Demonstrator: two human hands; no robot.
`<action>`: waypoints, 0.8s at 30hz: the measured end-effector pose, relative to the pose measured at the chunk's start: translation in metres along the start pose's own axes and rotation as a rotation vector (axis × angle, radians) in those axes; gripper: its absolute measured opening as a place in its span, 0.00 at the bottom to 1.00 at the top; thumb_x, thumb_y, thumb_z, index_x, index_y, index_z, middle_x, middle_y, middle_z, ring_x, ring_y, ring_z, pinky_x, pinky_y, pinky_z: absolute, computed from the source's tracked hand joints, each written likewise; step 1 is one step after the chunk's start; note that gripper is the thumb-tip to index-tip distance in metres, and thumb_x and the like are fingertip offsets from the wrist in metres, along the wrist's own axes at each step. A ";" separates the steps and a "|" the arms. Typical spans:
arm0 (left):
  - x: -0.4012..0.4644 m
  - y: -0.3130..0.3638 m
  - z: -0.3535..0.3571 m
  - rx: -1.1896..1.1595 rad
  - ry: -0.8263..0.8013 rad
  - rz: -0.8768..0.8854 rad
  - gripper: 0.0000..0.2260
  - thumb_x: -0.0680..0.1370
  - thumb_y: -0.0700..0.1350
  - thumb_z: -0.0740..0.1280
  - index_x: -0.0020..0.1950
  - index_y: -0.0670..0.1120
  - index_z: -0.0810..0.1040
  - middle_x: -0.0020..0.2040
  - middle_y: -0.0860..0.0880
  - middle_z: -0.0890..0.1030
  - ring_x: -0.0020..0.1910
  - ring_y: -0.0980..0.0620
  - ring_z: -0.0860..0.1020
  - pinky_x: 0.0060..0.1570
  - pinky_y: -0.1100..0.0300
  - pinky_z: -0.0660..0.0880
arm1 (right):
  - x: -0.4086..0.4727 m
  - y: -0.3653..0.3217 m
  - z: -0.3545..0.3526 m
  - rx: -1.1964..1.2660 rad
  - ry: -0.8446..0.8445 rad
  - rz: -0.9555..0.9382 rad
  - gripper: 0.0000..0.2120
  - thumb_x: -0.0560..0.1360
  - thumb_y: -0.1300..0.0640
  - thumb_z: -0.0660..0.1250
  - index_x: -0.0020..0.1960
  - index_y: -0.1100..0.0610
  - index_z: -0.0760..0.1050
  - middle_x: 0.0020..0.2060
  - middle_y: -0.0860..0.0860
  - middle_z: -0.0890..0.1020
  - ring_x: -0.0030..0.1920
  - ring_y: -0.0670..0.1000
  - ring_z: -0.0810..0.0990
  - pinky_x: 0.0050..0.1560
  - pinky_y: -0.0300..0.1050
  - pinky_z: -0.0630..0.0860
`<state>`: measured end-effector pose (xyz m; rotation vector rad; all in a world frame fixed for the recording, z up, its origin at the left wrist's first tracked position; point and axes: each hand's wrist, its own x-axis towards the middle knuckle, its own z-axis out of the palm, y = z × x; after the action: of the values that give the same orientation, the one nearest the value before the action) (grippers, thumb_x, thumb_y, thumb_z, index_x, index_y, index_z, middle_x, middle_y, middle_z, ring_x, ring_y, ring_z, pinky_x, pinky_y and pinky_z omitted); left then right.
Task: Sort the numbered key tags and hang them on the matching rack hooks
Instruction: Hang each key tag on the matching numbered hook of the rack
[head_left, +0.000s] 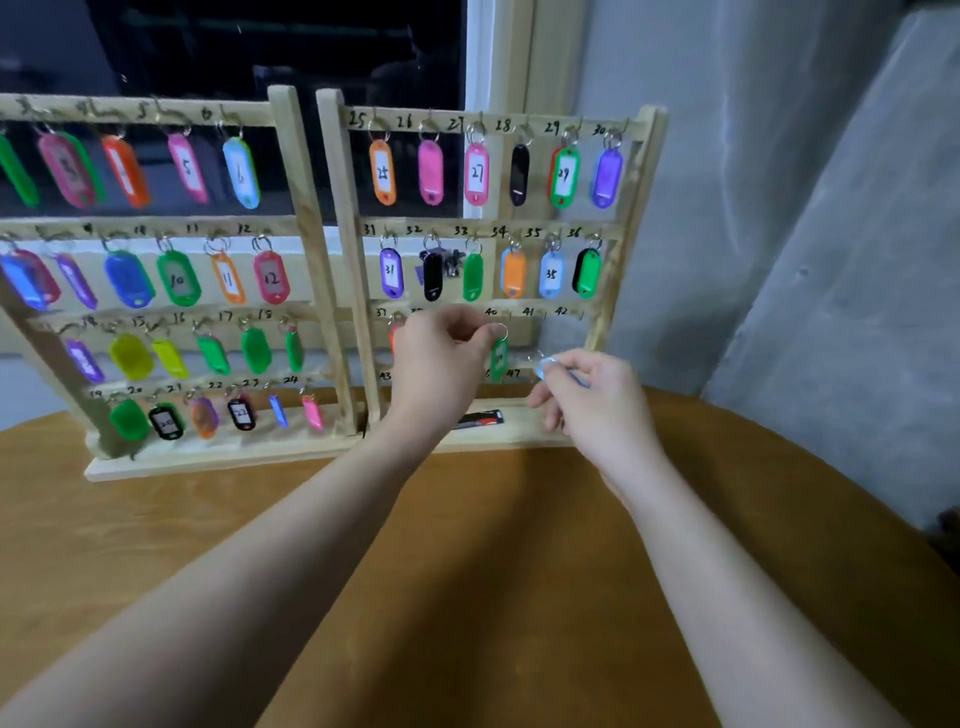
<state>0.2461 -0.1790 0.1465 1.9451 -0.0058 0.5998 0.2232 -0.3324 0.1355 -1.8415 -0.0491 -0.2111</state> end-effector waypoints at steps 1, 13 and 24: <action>0.005 0.000 0.003 0.001 0.000 -0.008 0.04 0.77 0.46 0.73 0.43 0.48 0.85 0.33 0.53 0.83 0.28 0.56 0.80 0.37 0.61 0.78 | 0.007 -0.001 0.001 0.020 0.008 -0.008 0.09 0.81 0.60 0.64 0.43 0.57 0.79 0.33 0.52 0.85 0.24 0.48 0.73 0.27 0.36 0.68; 0.033 0.004 0.023 0.143 -0.002 0.005 0.09 0.80 0.45 0.68 0.41 0.47 0.84 0.28 0.50 0.81 0.27 0.52 0.81 0.33 0.57 0.79 | 0.046 0.001 0.013 -0.050 0.087 -0.111 0.08 0.80 0.60 0.63 0.43 0.56 0.79 0.33 0.52 0.84 0.22 0.47 0.74 0.26 0.39 0.72; 0.037 0.009 0.017 0.494 -0.050 0.044 0.11 0.75 0.45 0.65 0.35 0.47 0.82 0.28 0.47 0.80 0.31 0.44 0.80 0.34 0.51 0.81 | 0.063 0.009 0.028 -0.199 0.114 -0.154 0.09 0.78 0.54 0.64 0.41 0.50 0.78 0.33 0.49 0.83 0.31 0.54 0.81 0.35 0.58 0.82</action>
<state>0.2825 -0.1883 0.1641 2.4426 0.0749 0.6222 0.2898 -0.3126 0.1299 -2.0217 -0.0935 -0.4413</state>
